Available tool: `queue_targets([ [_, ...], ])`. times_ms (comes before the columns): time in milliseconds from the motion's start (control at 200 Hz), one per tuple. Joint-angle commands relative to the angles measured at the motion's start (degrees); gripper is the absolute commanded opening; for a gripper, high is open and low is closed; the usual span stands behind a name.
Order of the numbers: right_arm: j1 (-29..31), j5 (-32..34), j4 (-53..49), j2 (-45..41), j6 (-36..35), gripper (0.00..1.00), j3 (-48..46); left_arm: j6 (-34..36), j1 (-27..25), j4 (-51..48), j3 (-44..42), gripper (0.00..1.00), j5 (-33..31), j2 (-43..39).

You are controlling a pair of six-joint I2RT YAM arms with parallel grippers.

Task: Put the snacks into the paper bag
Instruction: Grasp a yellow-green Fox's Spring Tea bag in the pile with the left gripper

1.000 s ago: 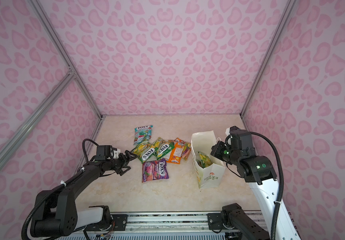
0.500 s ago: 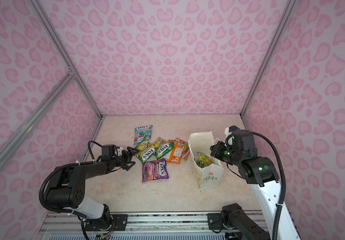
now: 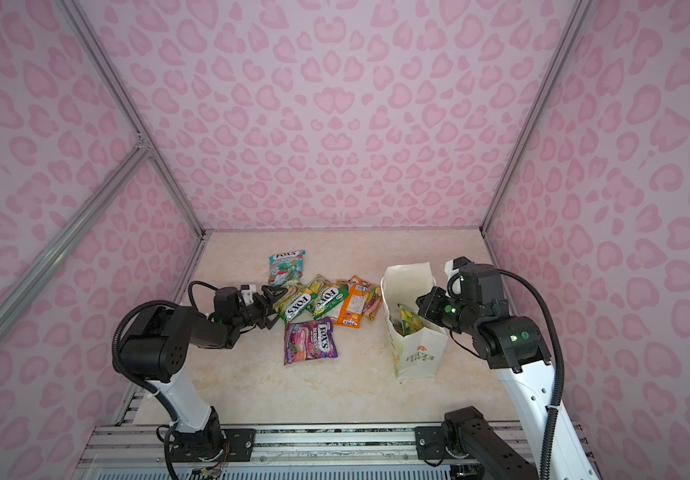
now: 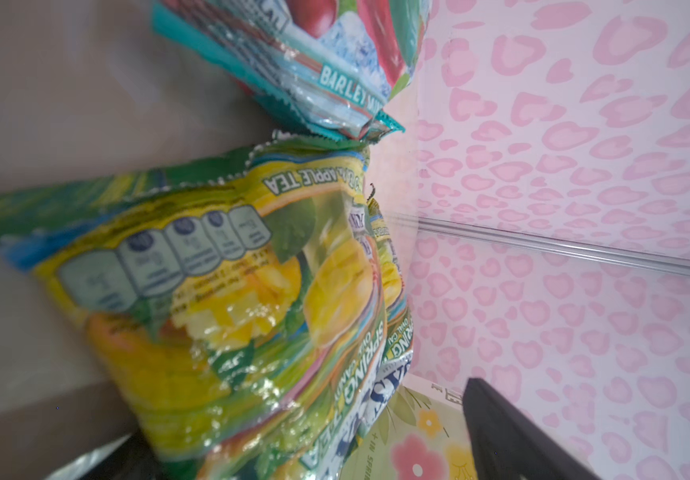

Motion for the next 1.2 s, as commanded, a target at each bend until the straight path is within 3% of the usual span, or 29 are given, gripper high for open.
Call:
queue_targets([
  [0,0.0,-0.5,1.6,0.0,0.4,0.00,-0.7,-6.9,-0.5,3.0,-0.4,0.98,-4.0,3.8],
  [305,-0.7,-1.0,2.4,0.6,-1.3,0.00,-2.0,-12.1,-4.2,11.7,2.9,1.00,-7.6,10.9],
  [470,-1.5,-1.5,2.7,-0.1,-2.0,0.00,-2.3,-15.2,-6.0,16.2,4.1,0.95,-9.6,14.5],
  [615,-2.4,-1.9,3.6,-0.5,-2.2,0.00,-3.4,-17.5,-6.6,20.4,4.8,0.85,-10.8,16.8],
  [860,-4.1,-2.7,4.1,-1.6,-3.2,0.00,-4.9,-15.6,-7.5,21.2,5.2,0.68,-12.5,15.7],
  [1050,-5.8,-3.6,3.5,-2.2,-4.5,0.00,-5.1,-16.1,-8.0,23.4,5.0,0.48,-13.3,15.3],
  [1195,-6.8,-4.7,3.7,-1.6,-5.1,0.00,-5.4,-15.1,-8.1,22.4,4.3,0.40,-13.1,12.8],
])
